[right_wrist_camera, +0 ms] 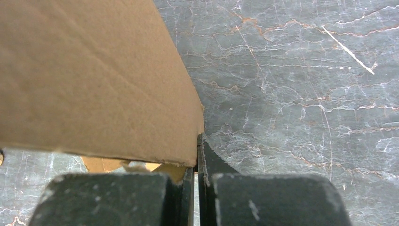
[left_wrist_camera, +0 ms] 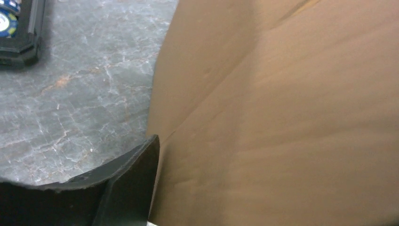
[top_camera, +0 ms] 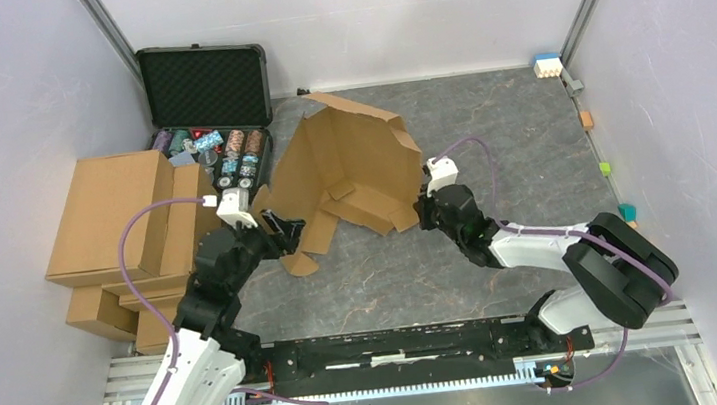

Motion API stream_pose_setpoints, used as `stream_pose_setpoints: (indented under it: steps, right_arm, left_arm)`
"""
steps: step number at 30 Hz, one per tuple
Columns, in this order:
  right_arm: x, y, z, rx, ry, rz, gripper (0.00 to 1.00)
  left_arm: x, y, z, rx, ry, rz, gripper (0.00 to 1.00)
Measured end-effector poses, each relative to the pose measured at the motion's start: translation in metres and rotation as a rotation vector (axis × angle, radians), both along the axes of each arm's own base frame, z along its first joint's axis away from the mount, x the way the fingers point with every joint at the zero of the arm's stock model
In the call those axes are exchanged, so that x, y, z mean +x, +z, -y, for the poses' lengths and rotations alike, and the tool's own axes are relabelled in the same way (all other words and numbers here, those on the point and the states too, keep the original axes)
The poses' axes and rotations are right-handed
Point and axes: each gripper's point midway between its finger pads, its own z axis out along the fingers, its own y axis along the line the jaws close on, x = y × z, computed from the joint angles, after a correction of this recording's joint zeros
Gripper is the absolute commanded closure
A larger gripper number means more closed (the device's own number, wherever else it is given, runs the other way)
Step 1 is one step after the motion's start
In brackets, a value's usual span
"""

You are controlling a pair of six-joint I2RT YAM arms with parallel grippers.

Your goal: Fold the paper box

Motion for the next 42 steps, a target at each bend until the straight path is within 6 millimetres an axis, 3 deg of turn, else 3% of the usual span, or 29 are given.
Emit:
stream_pose_setpoints:
  steps: [2, 3, 4, 7, 13, 21, 26, 30, 32, 34, 36, 42]
  right_arm:
    - [0.001, 0.001, 0.002, 0.006, 0.01, -0.005, 1.0]
    - [0.001, 0.001, 0.003, 0.008, 0.015, -0.008, 1.0]
    - [0.001, 0.001, 0.004, 0.007, 0.018, -0.012, 1.0]
    - [0.003, 0.001, 0.006, 0.006, 0.026, -0.013, 1.0]
    - [0.002, -0.001, 0.005, 0.046, 0.006, -0.041, 1.0]
    - [0.011, -0.011, -0.003, 0.159, -0.093, -0.12, 1.0]
    - [0.015, -0.011, -0.019, 0.142, -0.1, -0.122, 0.99]
    - [0.012, -0.011, -0.027, 0.134, -0.084, -0.114, 0.98]
    - [0.012, -0.012, -0.027, 0.132, -0.084, -0.112, 0.95]
    - [0.012, -0.012, -0.026, 0.133, -0.084, -0.11, 0.71]
    - [0.012, -0.011, -0.027, 0.138, -0.079, -0.108, 0.64]
    - [0.016, -0.013, -0.022, 0.049, -0.033, -0.071, 0.63]
  left_arm:
    - [0.006, -0.011, -0.002, -0.011, 0.025, 0.034, 0.81]
    - [0.008, -0.016, -0.003, -0.018, 0.034, 0.049, 0.94]
    - [0.011, -0.022, -0.004, -0.009, 0.042, 0.073, 0.98]
    - [0.015, -0.03, -0.005, -0.002, 0.045, 0.101, 0.98]
    - [0.012, -0.018, 0.015, -0.024, -0.044, 0.106, 0.98]
    - [-0.02, 0.001, 0.059, -0.03, -0.24, 0.08, 0.98]
    - [-0.038, 0.002, 0.09, -0.027, -0.349, 0.049, 0.98]
    - [-0.045, -0.001, 0.1, -0.029, -0.383, 0.025, 0.98]
    - [-0.045, -0.001, 0.1, -0.034, -0.379, 0.02, 0.98]
    - [-0.045, 0.0, 0.101, -0.043, -0.379, 0.016, 0.98]
    - [-0.046, 0.001, 0.104, -0.05, -0.392, 0.013, 0.98]
    - [-0.046, 0.009, 0.102, -0.047, -0.382, 0.014, 0.98]
